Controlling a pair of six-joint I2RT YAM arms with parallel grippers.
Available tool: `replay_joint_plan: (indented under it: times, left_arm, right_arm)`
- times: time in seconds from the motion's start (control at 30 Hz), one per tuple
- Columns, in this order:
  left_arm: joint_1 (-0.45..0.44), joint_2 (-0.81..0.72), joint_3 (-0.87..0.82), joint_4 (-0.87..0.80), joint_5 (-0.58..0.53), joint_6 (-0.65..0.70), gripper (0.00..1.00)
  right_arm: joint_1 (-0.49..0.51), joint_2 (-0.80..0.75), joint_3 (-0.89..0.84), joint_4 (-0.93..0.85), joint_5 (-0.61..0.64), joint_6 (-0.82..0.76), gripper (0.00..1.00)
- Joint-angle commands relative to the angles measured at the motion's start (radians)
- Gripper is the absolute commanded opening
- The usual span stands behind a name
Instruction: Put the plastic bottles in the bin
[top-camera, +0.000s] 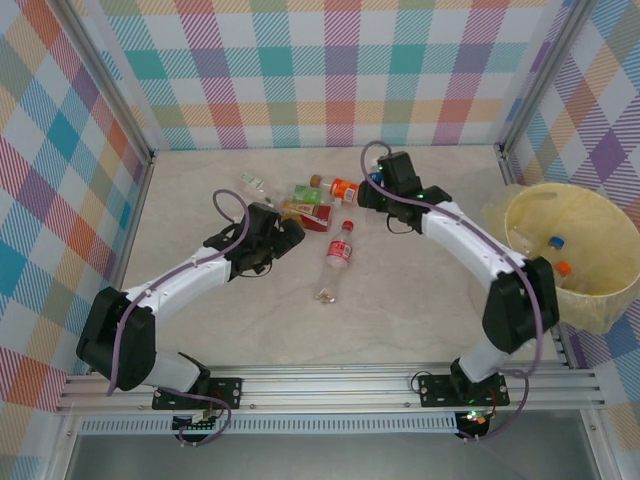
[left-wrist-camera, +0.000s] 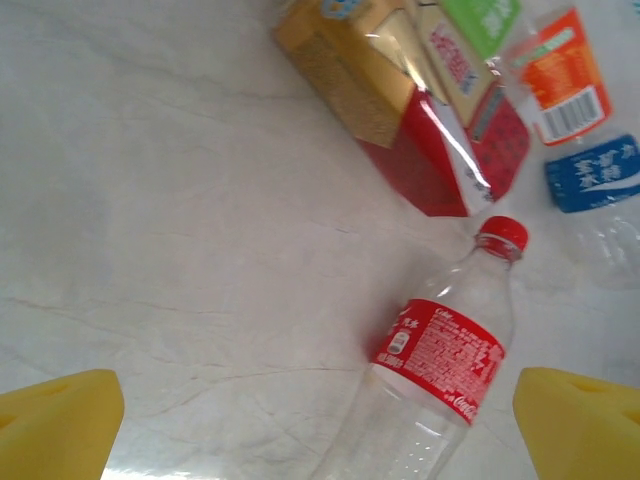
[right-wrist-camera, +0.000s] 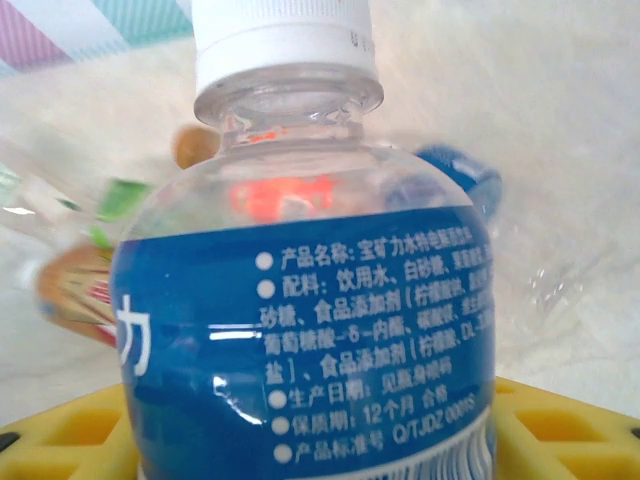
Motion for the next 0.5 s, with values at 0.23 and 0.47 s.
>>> replay_joint_plan:
  times: [0.23,0.47]
  left_arm:
    - [-0.142,0.116,0.167,-0.095,-0.047,0.273,1.00]
    - [-0.288,0.307,0.387,-0.268,-0.196,0.400,1.00]
  right_arm:
    - [-0.077,-0.302,0.004,0.017,-0.112,-0.083,0.48]
    - [-0.215,-0.453,0.023,-0.053,-0.212,-0.069,0.48]
